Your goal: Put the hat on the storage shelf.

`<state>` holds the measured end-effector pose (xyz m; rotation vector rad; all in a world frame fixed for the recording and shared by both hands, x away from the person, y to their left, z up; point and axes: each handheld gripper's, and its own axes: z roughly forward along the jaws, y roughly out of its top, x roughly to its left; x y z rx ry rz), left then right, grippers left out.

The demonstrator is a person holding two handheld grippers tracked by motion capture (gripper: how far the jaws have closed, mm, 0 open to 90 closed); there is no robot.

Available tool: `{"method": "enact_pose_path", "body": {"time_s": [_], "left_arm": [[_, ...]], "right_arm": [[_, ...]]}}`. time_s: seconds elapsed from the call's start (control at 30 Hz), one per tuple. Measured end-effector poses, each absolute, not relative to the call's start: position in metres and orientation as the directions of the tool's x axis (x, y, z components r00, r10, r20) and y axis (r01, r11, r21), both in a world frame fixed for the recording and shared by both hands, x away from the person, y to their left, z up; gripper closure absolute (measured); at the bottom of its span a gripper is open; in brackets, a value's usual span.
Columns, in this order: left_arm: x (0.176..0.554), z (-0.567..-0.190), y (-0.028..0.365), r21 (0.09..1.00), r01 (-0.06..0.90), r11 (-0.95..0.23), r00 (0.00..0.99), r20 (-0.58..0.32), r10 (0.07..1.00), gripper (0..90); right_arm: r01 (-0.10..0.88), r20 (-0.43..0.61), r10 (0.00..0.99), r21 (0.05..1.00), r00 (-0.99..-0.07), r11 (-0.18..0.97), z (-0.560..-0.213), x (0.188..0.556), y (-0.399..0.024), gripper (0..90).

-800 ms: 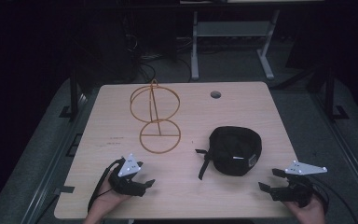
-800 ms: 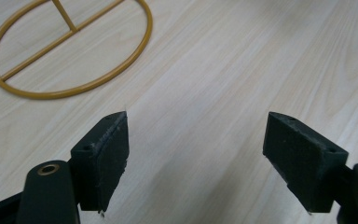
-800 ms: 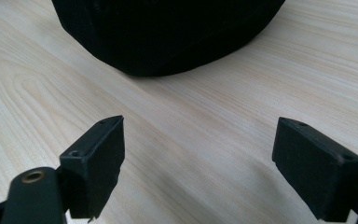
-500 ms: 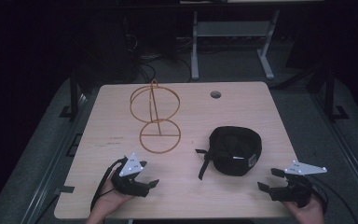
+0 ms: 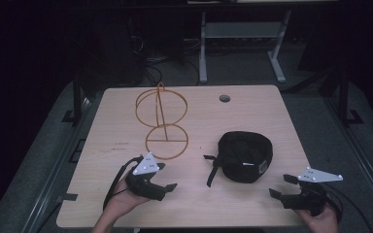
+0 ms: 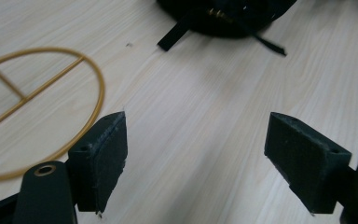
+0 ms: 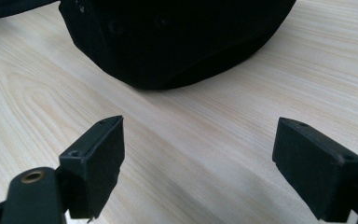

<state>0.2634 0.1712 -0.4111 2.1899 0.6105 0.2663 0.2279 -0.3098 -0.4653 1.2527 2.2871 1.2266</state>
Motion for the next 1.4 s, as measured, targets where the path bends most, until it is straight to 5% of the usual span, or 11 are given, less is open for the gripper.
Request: {"method": "enact_pose_path", "body": {"time_s": [1.4], "left_arm": [[0.282, -0.365, 0.067, 0.752, 0.188, -0.632, 0.953, 0.015, 0.301, 21.6]], "right_arm": [[0.563, 0.169, 0.771, 0.778, -0.614, 0.278, -0.466, 0.229, -0.308, 16.4]]}}
